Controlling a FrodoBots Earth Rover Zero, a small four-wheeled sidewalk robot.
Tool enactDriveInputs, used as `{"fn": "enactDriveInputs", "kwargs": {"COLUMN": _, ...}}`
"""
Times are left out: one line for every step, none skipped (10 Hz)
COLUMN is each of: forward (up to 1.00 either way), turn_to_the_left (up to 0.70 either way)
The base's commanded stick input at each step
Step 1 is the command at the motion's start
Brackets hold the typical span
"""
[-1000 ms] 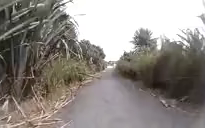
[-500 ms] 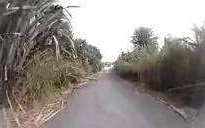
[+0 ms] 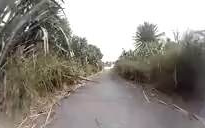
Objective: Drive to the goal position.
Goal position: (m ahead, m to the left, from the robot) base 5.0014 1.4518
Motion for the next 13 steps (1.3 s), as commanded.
{"fn": "enactDriveInputs", "kwargs": {"forward": 1.00, "turn_to_the_left": 0.00}}
{"fn": "enactDriveInputs", "kwargs": {"forward": 1.00, "turn_to_the_left": 0.00}}
{"fn": "enactDriveInputs", "kwargs": {"forward": 1.00, "turn_to_the_left": 0.00}}
{"fn": "enactDriveInputs", "kwargs": {"forward": 1.00, "turn_to_the_left": 0.00}}
{"fn": "enactDriveInputs", "kwargs": {"forward": 1.00, "turn_to_the_left": 0.00}}
{"fn": "enactDriveInputs", "kwargs": {"forward": 1.00, "turn_to_the_left": 0.00}}
{"fn": "enactDriveInputs", "kwargs": {"forward": 1.00, "turn_to_the_left": 0.00}}
{"fn": "enactDriveInputs", "kwargs": {"forward": 1.00, "turn_to_the_left": 0.00}}
{"fn": "enactDriveInputs", "kwargs": {"forward": 1.00, "turn_to_the_left": 0.17}}
{"fn": "enactDriveInputs", "kwargs": {"forward": 1.00, "turn_to_the_left": 0.36}}
{"fn": "enactDriveInputs", "kwargs": {"forward": 1.00, "turn_to_the_left": 0.39}}
{"fn": "enactDriveInputs", "kwargs": {"forward": 1.00, "turn_to_the_left": 0.16}}
{"fn": "enactDriveInputs", "kwargs": {"forward": 1.00, "turn_to_the_left": 0.00}}
